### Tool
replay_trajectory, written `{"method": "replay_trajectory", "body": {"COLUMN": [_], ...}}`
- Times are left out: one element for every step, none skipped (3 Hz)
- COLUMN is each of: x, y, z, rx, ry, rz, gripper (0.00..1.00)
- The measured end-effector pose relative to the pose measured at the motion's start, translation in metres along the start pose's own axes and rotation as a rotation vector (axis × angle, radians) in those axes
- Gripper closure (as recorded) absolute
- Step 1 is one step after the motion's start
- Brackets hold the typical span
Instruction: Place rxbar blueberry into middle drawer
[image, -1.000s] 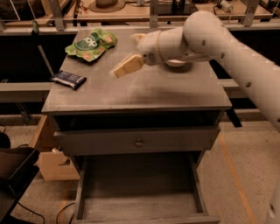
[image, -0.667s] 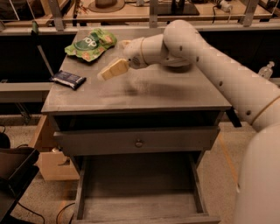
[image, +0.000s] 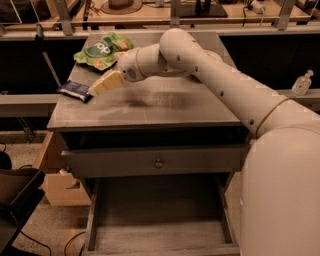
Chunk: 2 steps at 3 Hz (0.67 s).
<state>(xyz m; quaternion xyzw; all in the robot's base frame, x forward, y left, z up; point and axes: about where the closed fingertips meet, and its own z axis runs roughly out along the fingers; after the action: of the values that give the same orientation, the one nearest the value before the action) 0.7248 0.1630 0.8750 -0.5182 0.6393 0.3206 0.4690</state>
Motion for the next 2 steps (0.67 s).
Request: {"method": "replay_trajectory", "body": {"x": [-0.007, -0.008], "y": [0.018, 0.036], "z": [0.021, 0.052], "rx": [-0.009, -0.026], "ry": [0.006, 0.020], "rz": [0.018, 0.026], "gripper": [0.00, 0.00]}}
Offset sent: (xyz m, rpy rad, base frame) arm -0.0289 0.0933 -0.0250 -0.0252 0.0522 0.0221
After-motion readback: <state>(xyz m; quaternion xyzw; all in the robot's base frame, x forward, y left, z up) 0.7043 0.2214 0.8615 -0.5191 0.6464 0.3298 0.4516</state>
